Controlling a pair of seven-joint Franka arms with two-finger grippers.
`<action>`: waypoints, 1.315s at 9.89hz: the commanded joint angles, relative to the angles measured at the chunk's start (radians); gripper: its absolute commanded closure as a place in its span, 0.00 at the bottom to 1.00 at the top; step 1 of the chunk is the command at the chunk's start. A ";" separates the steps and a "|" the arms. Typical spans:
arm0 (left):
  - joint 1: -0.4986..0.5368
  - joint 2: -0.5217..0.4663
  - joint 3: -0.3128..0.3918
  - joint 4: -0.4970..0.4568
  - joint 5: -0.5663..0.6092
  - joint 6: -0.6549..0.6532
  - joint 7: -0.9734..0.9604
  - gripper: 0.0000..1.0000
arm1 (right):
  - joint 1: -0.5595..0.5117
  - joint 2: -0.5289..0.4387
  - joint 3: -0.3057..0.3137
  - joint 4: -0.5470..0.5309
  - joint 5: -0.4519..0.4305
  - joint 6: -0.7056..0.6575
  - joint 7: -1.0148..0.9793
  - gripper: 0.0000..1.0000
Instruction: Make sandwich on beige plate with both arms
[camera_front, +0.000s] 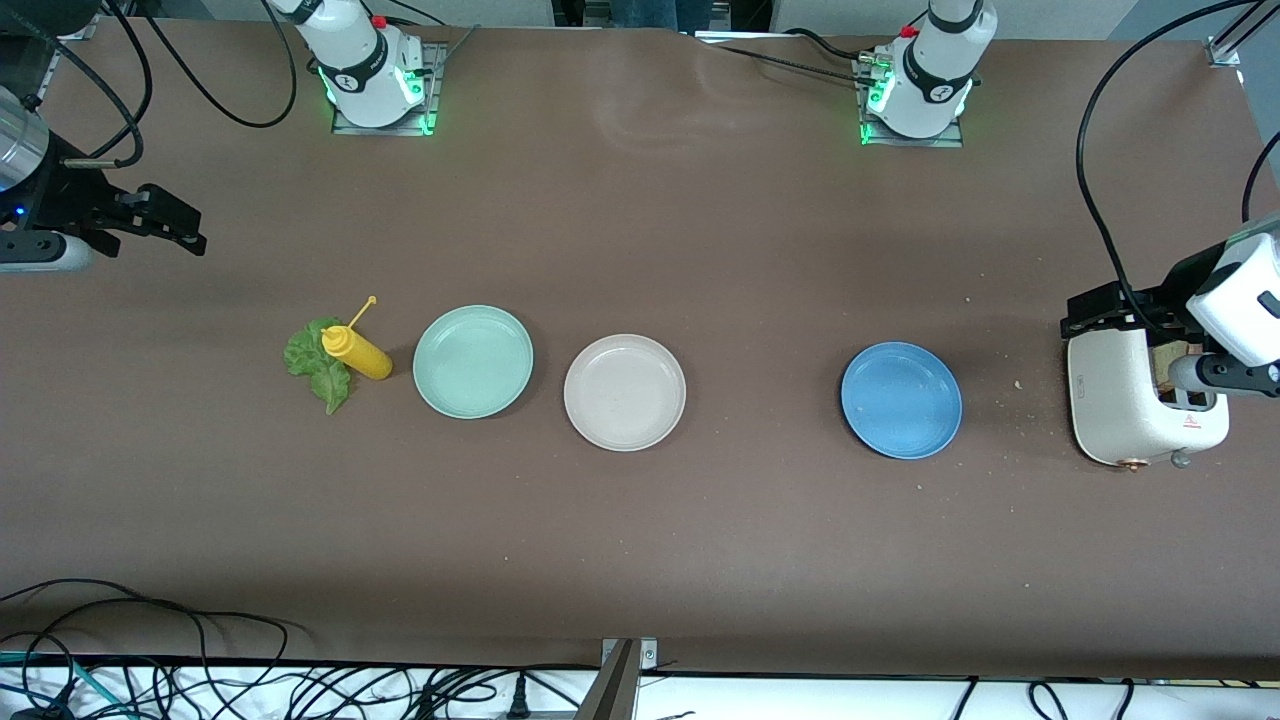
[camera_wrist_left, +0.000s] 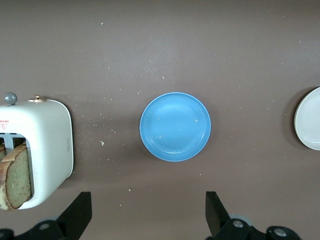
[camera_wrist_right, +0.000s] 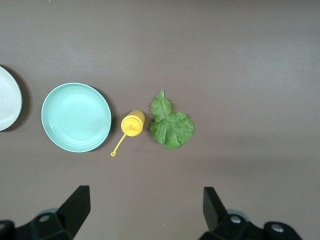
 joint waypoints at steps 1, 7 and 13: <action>0.001 -0.006 0.002 -0.014 -0.018 0.015 0.019 0.00 | 0.000 -0.008 -0.003 0.008 0.012 -0.023 0.008 0.00; 0.001 -0.006 0.002 -0.014 -0.018 0.015 0.019 0.00 | 0.000 -0.008 -0.004 0.008 0.017 -0.025 0.008 0.00; 0.058 0.017 0.005 -0.038 -0.011 0.024 0.072 0.00 | -0.001 -0.008 -0.006 0.008 0.018 -0.025 0.008 0.00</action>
